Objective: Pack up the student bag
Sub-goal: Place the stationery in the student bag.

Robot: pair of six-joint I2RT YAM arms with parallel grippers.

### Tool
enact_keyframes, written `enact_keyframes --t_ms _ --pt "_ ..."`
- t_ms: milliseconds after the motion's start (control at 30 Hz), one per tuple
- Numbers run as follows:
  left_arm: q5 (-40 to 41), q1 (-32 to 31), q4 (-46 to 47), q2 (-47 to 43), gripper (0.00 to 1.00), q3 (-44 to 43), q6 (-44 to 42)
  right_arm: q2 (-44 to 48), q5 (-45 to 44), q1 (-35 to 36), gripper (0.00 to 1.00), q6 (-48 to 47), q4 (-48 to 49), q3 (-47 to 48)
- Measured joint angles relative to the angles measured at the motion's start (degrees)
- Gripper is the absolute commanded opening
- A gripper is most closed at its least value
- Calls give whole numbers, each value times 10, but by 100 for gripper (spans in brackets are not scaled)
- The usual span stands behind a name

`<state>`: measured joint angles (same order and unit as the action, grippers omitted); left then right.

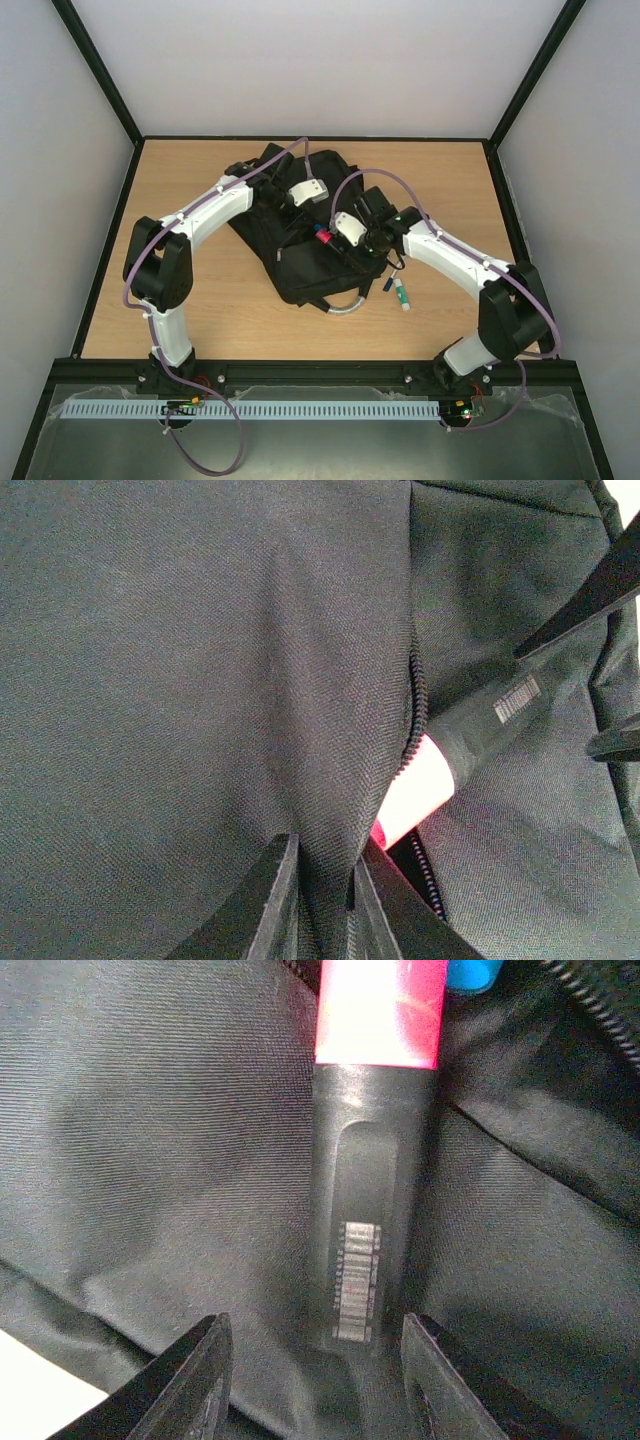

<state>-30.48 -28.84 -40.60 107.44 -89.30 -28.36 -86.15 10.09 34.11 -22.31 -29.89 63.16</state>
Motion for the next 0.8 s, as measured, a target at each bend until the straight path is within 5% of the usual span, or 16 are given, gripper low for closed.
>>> enact_keyframes --t_ms 233,433,633,800 --pt "-2 0 -2 0 16 0 -2 -60 -48 8 16 24 43 -2" --pt "-3 3 -4 0 16 0 -6 -75 -79 9 14 37 47 36" --pt "-5 9 -3 -1 16 -8 -7 -105 -95 9 45 39 40 75" --pt "-6 10 -9 -1 17 -8 -8 -104 -97 9 49 35 44 91"
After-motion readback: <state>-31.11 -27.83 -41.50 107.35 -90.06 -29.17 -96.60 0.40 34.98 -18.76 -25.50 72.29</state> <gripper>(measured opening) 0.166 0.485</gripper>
